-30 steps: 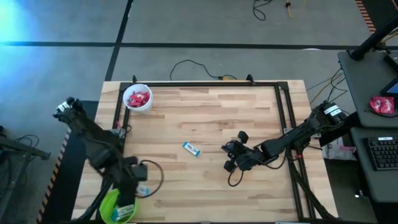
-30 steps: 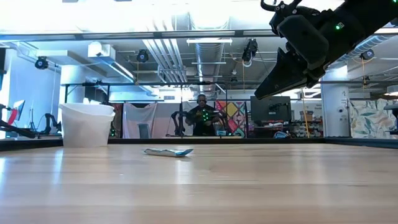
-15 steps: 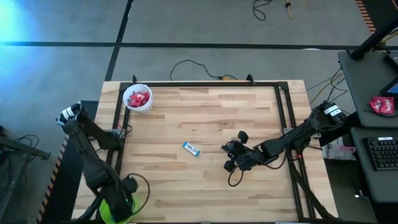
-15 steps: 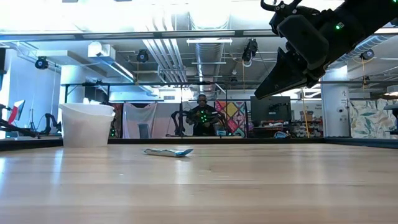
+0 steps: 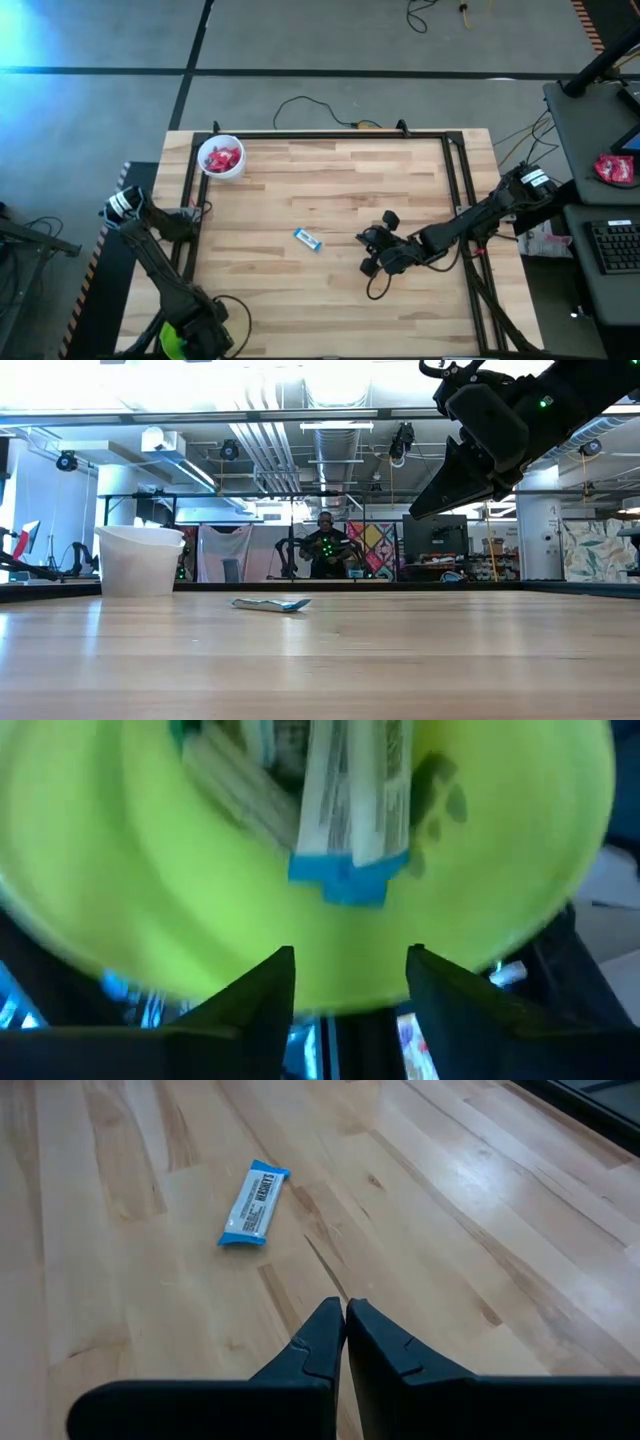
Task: Sort candy by brand, put in halloween buckets
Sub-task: Put the bottom blue chocolate bar into the green bucket, then put the blue chocolate bar into the green bucket
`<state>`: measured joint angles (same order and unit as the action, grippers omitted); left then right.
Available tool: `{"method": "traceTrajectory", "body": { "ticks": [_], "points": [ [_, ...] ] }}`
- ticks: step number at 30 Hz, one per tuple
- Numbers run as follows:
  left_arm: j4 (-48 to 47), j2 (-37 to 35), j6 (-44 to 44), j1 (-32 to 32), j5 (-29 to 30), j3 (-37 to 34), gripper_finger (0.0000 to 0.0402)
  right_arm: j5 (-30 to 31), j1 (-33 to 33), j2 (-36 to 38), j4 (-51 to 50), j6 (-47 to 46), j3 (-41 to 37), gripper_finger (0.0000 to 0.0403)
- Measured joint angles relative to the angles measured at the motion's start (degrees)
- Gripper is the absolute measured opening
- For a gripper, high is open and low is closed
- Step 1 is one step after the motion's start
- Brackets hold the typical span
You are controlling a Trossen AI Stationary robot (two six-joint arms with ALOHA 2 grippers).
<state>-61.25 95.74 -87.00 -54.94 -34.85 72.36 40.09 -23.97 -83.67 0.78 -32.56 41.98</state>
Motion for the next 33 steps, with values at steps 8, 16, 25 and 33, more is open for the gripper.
{"method": "traceTrajectory", "body": {
  "ticks": [8, 16, 25, 33],
  "points": [
    [-14.61, -0.14, 6.58, 0.41, 13.45, 11.00, 0.0189, 0.00, 0.00, 0.00, 0.00, 0.00, 0.00, 0.0013],
    [-9.38, -0.24, 38.61, 6.41, 70.11, 17.29, 0.0187, -0.01, 0.00, -0.01, 0.00, 0.00, 0.00, 0.0013],
    [29.33, -0.19, 73.60, 26.35, 46.18, -3.66, 0.0145, -0.01, 0.00, 0.00, 0.00, 0.00, 0.00, 0.0013],
    [55.78, -0.47, 83.09, 46.84, 33.51, -23.75, 0.0123, 0.01, 0.00, -0.01, 0.02, 0.00, 0.00, 0.0013]
  ]
}}
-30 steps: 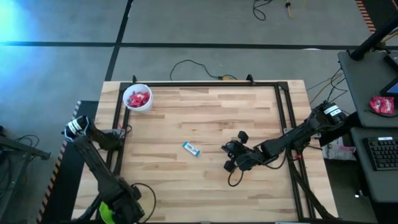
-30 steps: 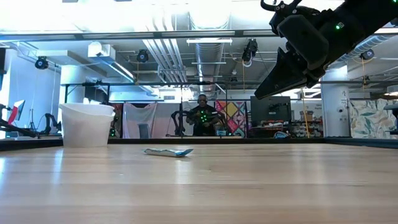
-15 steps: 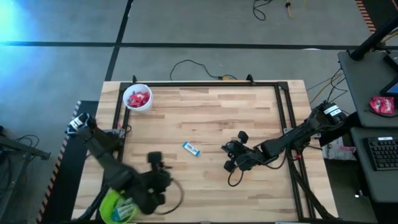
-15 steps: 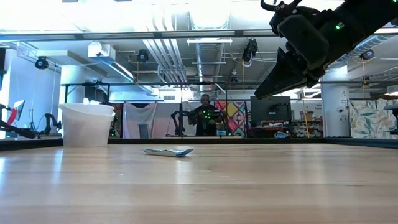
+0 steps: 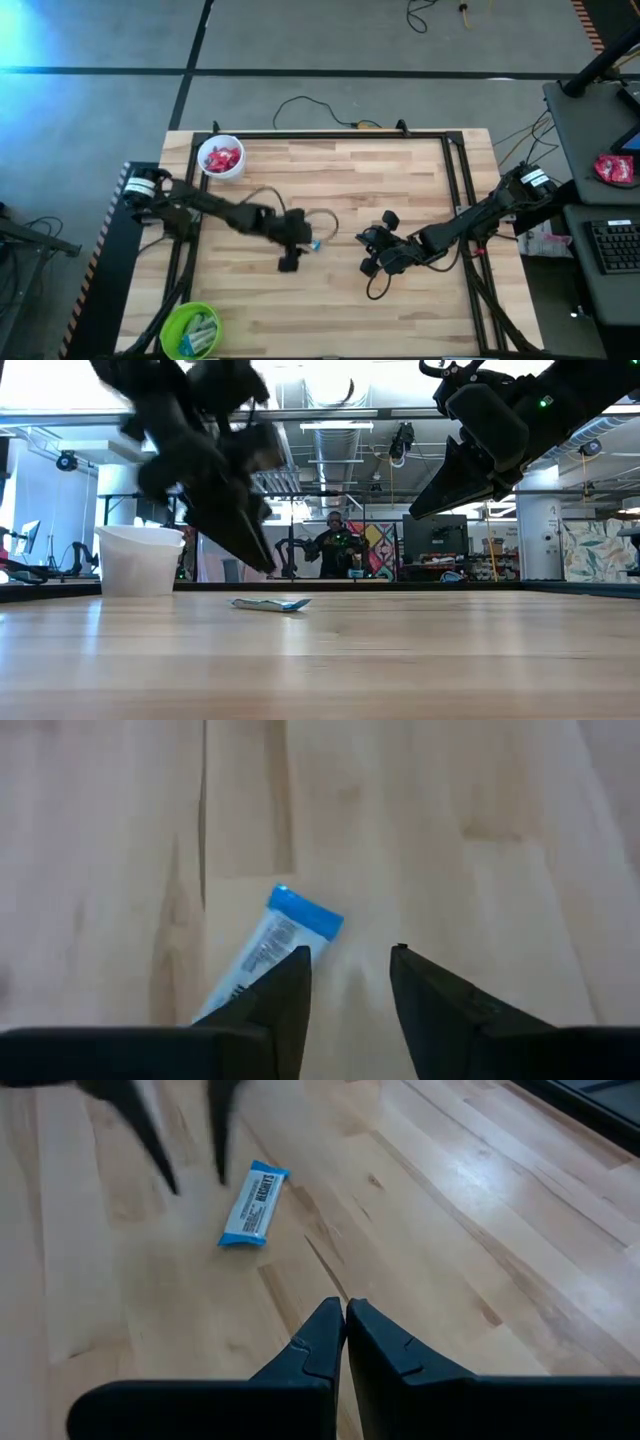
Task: Sort candy by brand, put in halloween buckets
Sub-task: Put the blue chocolate bar into the green bucket
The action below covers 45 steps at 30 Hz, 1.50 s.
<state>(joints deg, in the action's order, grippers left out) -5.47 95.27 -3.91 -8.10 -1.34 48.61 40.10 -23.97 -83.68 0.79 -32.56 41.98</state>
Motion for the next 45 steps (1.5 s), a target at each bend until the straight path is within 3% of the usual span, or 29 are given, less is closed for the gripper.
{"method": "traceTrajectory", "body": {
  "ticks": [3, 5, 16, 22, 29, 38, 45],
  "points": [
    [10.19, 0.56, 0.03, 5.86, -8.80, -4.72, 0.0134, -0.02, 0.00, 0.00, -0.02, 0.00, 0.00, 0.0013],
    [16.59, 0.53, 0.89, 8.05, -11.00, -7.06, 0.0147, -0.01, 0.00, 0.00, 0.00, 0.00, 0.02, 0.0013],
    [32.46, 0.53, 13.79, 9.18, -11.87, -15.95, 0.0244, 0.00, 0.00, 0.00, 0.00, 0.00, 0.02, 0.0013],
    [43.92, 1.93, 17.87, 10.04, -11.88, -21.91, 0.0265, -0.01, 0.00, 0.00, -0.02, 0.00, 0.02, 0.0013],
    [67.05, 13.39, 18.50, 11.55, -14.73, -26.97, 0.0247, -0.01, 0.00, 0.00, 0.00, 0.00, 0.02, 0.0013],
    [83.81, 29.90, 14.08, 13.53, -20.78, -26.18, 0.0192, -0.02, 0.00, 0.00, -0.02, 0.00, 0.02, 0.0013],
    [93.48, 34.98, 12.69, 14.03, -19.90, -27.35, 0.0133, -0.01, 0.00, 0.02, -0.02, 0.00, 0.02, 0.0013]
  ]
}}
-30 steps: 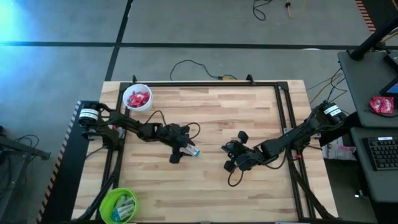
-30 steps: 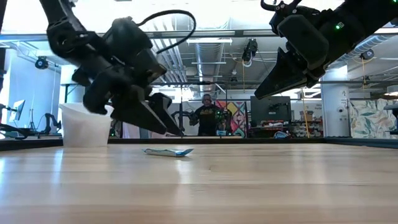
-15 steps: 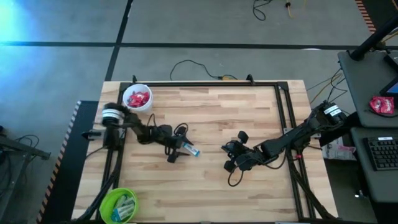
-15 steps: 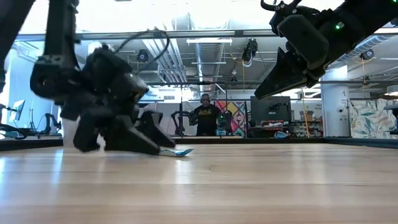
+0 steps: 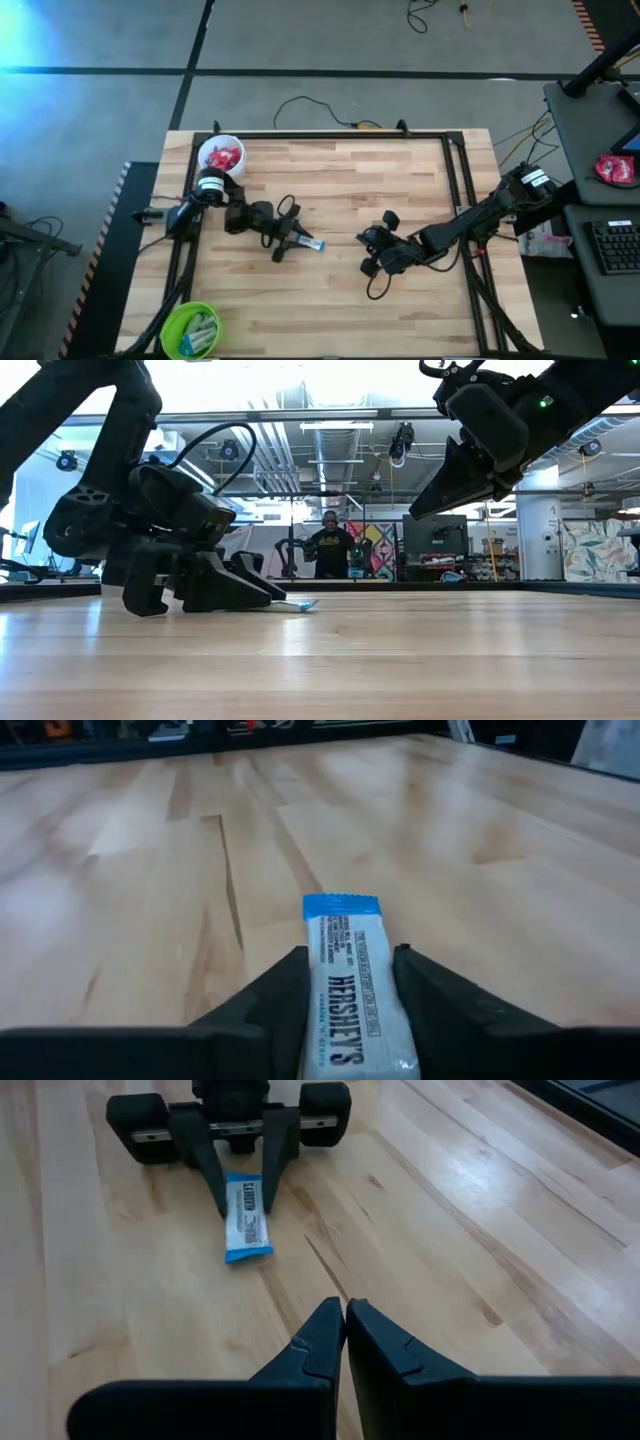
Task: Sort candy by brand, put in halloween buckets
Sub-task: Put the blue chocolate bar into the green bucket
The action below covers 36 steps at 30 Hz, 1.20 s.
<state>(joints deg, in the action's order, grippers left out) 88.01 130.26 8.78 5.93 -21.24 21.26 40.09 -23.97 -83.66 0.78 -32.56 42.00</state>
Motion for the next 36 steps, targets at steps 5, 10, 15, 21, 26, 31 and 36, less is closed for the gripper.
{"method": "traceTrajectory", "body": {
  "ticks": [5, 10, 15, 21, 26, 31, 36],
  "points": [
    [0.55, -0.09, -0.11, 0.00, 0.40, -0.08, 0.0093, 0.01, 0.00, -0.02, 0.00, 0.00, 0.00, 0.0013],
    [1.59, -0.76, -2.37, -0.54, 0.74, -0.30, 0.0090, 0.01, 0.00, -0.02, 0.00, 0.00, 0.00, 0.0013],
    [-0.27, -4.87, -4.59, -1.74, 2.07, -0.99, 0.0097, 0.01, 0.00, -0.02, 0.00, 0.00, 0.00, 0.0013],
    [-5.34, -10.43, -5.32, -3.82, 5.50, -2.64, 0.0097, -0.01, 0.00, -0.01, 0.00, 0.00, 0.00, 0.0013],
    [-11.86, -11.71, -5.11, -5.76, 11.62, -2.38, 0.0123, 0.00, 0.00, -0.02, 0.00, 0.00, 0.00, 0.0013],
    [-12.12, -10.17, -5.27, -6.58, 12.07, -1.33, 0.0171, -0.01, 0.00, 0.00, 0.00, 0.00, 0.00, 0.0013],
    [-11.23, -7.88, -5.21, -6.60, 12.34, -0.18, 0.0187, -0.01, 0.00, -0.01, 0.00, 0.00, 0.00, 0.0013]
  ]
}}
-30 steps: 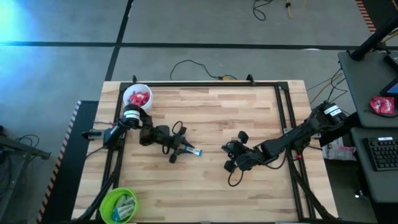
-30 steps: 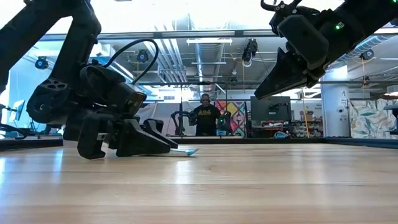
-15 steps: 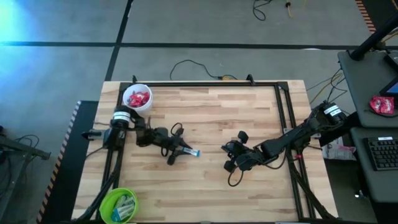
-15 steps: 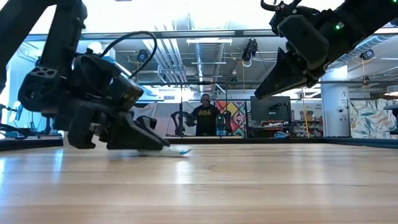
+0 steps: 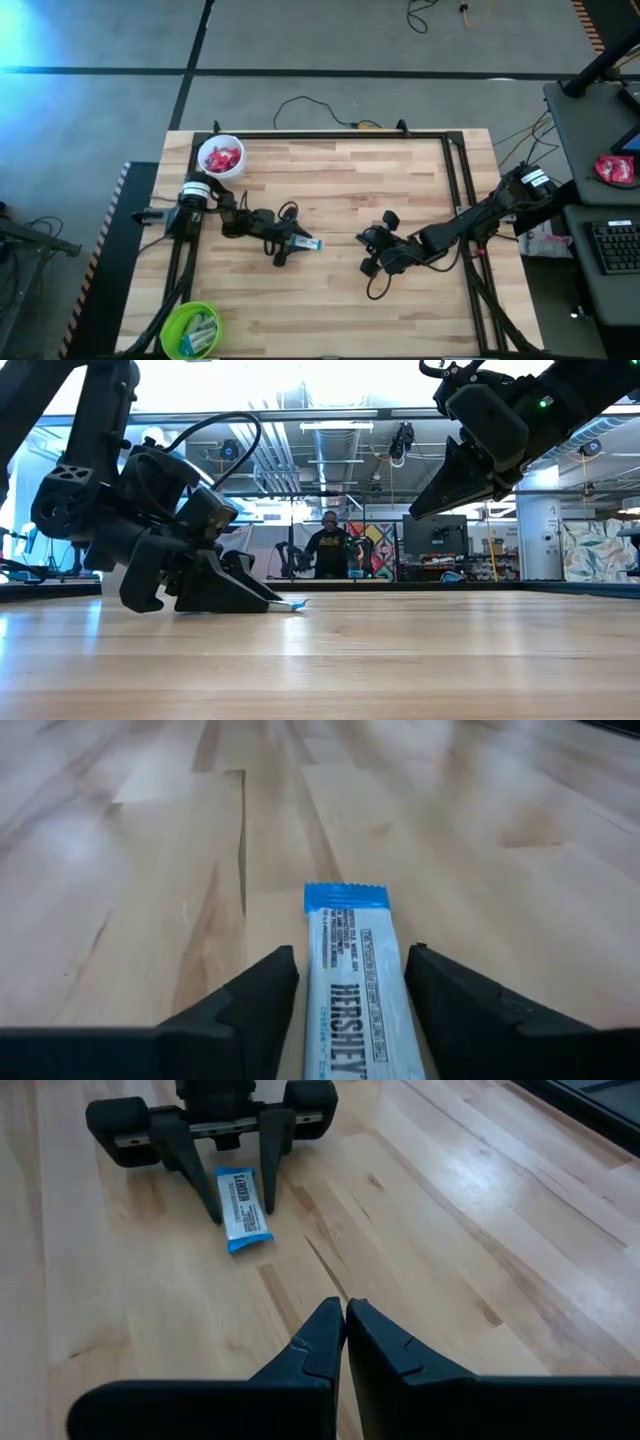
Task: Sort candy by brand, put in halloween buckets
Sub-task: Put the blue chocolate bar into the green bucket
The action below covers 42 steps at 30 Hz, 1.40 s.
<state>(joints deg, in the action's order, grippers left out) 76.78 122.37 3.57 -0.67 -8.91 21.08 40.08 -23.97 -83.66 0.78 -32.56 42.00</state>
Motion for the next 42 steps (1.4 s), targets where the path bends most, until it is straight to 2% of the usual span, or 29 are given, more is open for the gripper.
{"method": "traceTrajectory", "body": {
  "ticks": [4, 11, 18, 23, 30, 36, 42],
  "points": [
    [1.13, 0.90, 0.13, 0.00, 0.25, -0.45, 0.0167, 0.01, 0.00, -0.01, 0.00, 0.00, 0.00, 0.0013],
    [1.34, 0.81, 0.85, -0.65, 4.20, -1.25, 0.0134, 0.01, 0.00, 0.00, 0.00, 0.00, 0.00, 0.0013],
    [-4.74, -4.13, 0.66, -3.00, 7.38, -1.44, 0.0111, 0.00, 0.00, -0.01, 0.00, 0.00, 0.00, 0.0013],
    [-20.46, -13.87, 0.57, -5.91, 12.67, -1.13, 0.0102, -0.01, 0.00, -0.01, 0.00, 0.00, 0.00, 0.0013],
    [-41.63, -29.83, -4.17, -11.08, 12.54, -0.19, 0.0100, 0.01, 0.00, 0.00, 0.02, 0.00, 0.00, 0.0013],
    [-70.05, -39.86, -11.57, -20.02, 17.61, 8.43, 0.0099, 0.00, 0.00, 0.00, 0.01, 0.00, 0.00, 0.0013],
    [-87.44, -43.82, -21.58, -31.57, 19.94, 20.73, 0.0099, 0.00, 0.00, -0.01, 0.00, 0.00, 0.00, 0.0013]
  ]
}}
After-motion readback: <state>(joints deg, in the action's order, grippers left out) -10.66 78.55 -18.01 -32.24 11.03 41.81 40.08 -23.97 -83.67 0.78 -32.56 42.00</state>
